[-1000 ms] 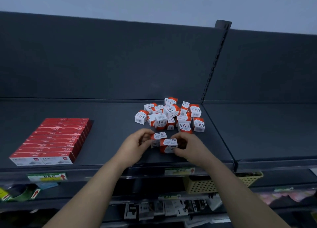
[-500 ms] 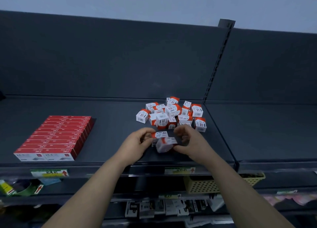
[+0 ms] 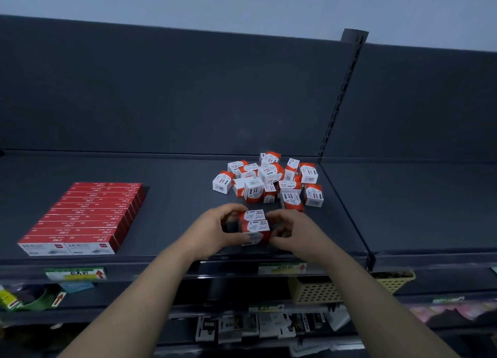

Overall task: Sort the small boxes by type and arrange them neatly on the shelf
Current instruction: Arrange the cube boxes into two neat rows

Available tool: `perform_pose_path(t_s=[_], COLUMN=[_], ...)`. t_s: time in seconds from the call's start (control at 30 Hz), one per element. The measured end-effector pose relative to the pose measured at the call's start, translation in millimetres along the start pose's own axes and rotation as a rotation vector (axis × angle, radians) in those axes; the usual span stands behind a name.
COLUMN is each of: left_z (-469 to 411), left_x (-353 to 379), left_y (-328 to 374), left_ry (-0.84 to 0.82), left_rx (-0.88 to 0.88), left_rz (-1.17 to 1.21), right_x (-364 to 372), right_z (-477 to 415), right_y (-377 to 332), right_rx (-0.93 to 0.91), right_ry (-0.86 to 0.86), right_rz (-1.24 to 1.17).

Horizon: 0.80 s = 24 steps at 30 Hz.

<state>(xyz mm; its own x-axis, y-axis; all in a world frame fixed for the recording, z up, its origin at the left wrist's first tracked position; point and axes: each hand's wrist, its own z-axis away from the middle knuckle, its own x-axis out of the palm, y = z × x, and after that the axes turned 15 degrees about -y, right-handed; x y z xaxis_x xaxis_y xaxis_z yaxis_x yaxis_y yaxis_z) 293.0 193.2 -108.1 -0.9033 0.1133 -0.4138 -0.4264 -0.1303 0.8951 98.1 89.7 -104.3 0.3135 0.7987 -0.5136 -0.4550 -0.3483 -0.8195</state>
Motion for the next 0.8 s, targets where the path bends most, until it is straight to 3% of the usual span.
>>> perform_pose_path(t_s=[0.07, 0.13, 0.2, 0.4, 0.67, 0.8], left_z=[0, -2, -2, -1, -2, -6], left_x=[-3, -5, -5, -5, -4, -5], left_y=[0, -1, 0, 3, 3, -1], left_ry=[-0.041, -0.069, -0.070, -0.074, -0.073, 0.011], left_rx=[-0.015, -0.027, -0.033, -0.010, -0.013, -0.048], left_rz=[-0.022, -0.041, -0.060, 0.013, 0.058, 0.061], right_x=[-9, -21, -30, -30, -23, -20], right_z=[3, 2, -4, -18, -19, -23], right_y=[3, 7, 10, 8, 2, -4], right_rx=[0.045, 0.080, 0.133, 0.281, 0.075, -0.011], right_ry=[0.118, 0.385, 0.539, 0.386, 0.254, 0.134], right_rz=[0.006, 0.017, 0.029, 0.057, -0.130, -0.229])
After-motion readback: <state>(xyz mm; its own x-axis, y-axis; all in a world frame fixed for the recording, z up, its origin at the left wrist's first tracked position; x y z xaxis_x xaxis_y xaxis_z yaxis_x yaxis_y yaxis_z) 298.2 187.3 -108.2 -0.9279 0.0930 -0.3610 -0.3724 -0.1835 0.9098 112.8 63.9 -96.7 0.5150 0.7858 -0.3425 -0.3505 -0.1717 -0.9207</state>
